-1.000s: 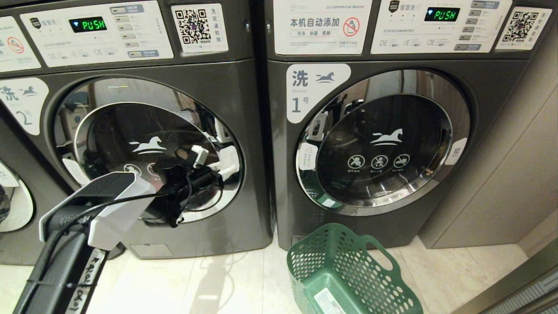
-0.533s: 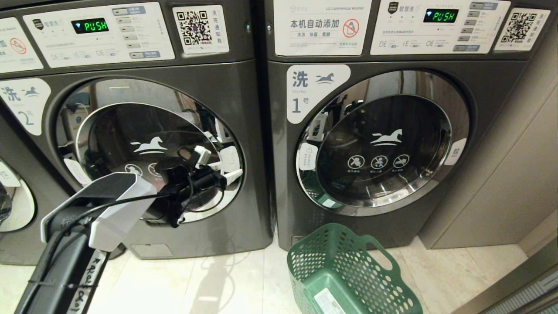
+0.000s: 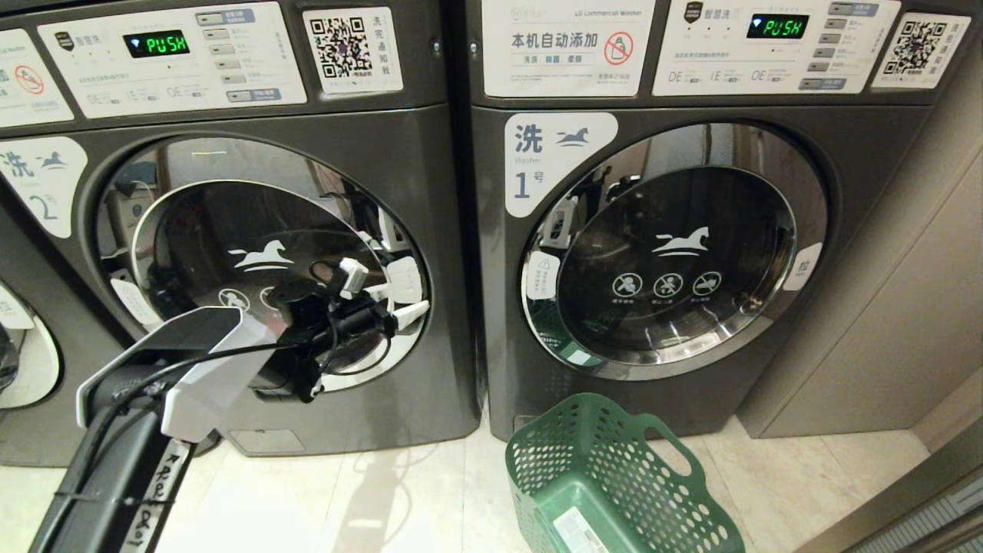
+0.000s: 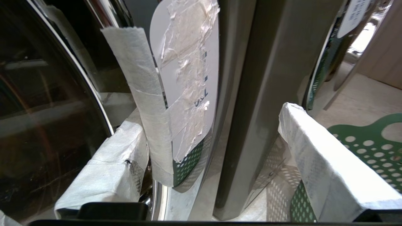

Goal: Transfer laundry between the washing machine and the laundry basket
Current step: Open the lid of the washing machine

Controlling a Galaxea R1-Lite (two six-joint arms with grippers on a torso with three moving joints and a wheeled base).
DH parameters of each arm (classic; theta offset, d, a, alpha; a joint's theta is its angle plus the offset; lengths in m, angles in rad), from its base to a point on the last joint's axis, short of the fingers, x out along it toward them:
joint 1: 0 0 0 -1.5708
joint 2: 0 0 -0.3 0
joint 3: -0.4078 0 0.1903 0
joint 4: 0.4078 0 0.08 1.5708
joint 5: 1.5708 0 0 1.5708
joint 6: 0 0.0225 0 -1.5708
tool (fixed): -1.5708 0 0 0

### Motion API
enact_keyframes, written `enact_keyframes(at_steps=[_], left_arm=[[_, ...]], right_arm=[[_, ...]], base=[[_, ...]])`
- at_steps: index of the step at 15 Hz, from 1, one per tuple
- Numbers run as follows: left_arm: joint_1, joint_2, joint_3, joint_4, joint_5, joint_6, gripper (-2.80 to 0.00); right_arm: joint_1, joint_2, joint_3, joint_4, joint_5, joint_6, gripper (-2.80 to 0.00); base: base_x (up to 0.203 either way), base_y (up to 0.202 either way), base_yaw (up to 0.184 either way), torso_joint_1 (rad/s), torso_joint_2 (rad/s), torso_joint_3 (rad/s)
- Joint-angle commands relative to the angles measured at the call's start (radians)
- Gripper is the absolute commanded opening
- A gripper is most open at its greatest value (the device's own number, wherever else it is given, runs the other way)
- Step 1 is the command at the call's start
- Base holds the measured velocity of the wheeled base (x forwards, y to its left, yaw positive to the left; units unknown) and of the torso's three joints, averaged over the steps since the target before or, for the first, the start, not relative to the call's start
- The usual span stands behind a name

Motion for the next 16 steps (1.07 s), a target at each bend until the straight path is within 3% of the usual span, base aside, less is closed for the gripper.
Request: enact_keyframes(at_steps=[1,5,9,16], left_arm=[[0.005,0.003,-0.010,-0.021,-0.031,-0.016,0.00],[0.008,0.003,-0.002,-0.078,-0.043,-0.027,0.00],[0.007,0.011,0.026,-0.192,-0.060,-0.096,0.00],[0.006,0.003,0.125,-0.243,-0.110,-0.095,0.00]], right_arm=[[0.000,0.001,0.000,0.000,0.000,0.000,-2.80],[0.000,0.001,0.000,0.000,0.000,0.000,-2.80],[0.000,0.001,0.000,0.000,0.000,0.000,-2.80],[0.000,0.001,0.000,0.000,0.000,0.000,-2.80]], base=[[0.000,0.000,0.000,0.000,0.00,0.000],[0.000,0.000,0.000,0.000,0.00,0.000],[0.000,0.000,0.000,0.000,0.00,0.000],[0.000,0.000,0.000,0.000,0.00,0.000]])
